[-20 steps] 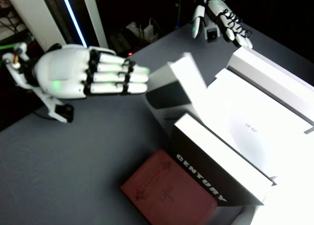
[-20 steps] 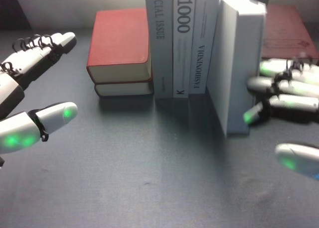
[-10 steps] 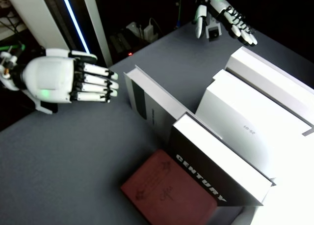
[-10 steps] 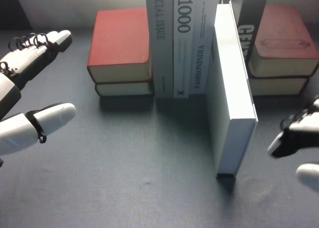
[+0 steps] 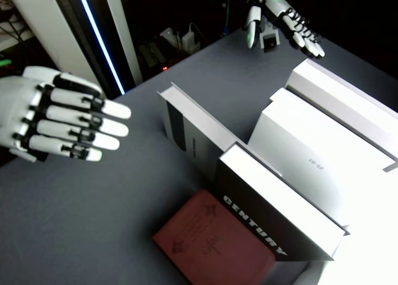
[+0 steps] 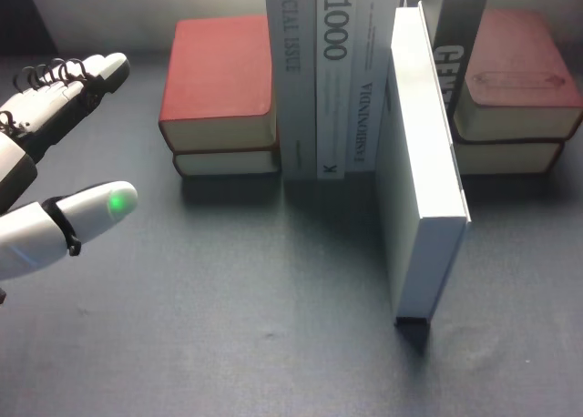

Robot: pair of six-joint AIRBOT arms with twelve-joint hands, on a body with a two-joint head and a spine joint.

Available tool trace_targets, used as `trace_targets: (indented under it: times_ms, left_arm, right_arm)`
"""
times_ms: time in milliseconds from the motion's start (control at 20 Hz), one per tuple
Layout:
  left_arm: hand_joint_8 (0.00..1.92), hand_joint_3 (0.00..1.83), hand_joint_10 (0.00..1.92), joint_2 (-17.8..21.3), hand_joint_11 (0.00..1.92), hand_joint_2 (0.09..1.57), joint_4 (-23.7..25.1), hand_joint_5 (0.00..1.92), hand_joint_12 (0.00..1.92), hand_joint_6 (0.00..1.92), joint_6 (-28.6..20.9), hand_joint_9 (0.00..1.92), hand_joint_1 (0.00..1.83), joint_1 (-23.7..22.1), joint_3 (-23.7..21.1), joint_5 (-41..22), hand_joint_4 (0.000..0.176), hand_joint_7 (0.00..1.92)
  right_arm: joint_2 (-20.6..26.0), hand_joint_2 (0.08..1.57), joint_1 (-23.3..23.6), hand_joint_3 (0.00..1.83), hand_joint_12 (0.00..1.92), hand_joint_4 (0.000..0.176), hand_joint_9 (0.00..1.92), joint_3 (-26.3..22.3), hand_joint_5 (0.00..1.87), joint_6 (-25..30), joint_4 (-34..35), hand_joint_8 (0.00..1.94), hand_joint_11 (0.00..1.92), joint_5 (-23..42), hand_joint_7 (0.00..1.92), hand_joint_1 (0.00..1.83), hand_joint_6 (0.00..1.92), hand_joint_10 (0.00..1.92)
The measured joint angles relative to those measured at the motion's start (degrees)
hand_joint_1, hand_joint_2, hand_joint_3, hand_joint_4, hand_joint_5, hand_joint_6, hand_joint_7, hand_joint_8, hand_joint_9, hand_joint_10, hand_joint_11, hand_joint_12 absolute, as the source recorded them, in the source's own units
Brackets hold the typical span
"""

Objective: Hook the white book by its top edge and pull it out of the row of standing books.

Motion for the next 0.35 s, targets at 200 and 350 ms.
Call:
trace_targets:
  times_ms: [200, 350]
  left_arm:
    - [0.00, 0.01, 0.00, 0.2, 0.00, 1.28, -0.2, 0.00, 0.00, 0.00, 0.0, 0.00, 0.04, 0.0, -0.2, -0.7, 0.175, 0.00]
    - [0.00, 0.00, 0.00, 0.5, 0.00, 1.28, -0.7, 0.00, 0.00, 0.00, 0.1, 0.00, 0.19, 0.1, -0.3, -2.6, 0.176, 0.00]
  right_arm:
    - [0.7, 1.45, 0.0, 0.00, 0.01, 0.018, 0.00, 1.2, 0.00, -1.0, 5.0, 0.00, 0.00, 1.2, 0.00, 0.12, 0.00, 0.00]
    - [1.8, 1.47, 0.0, 0.01, 0.00, 0.000, 0.00, 1.2, 0.00, -1.7, 4.9, 0.00, 0.00, 2.6, 0.00, 0.05, 0.00, 0.00]
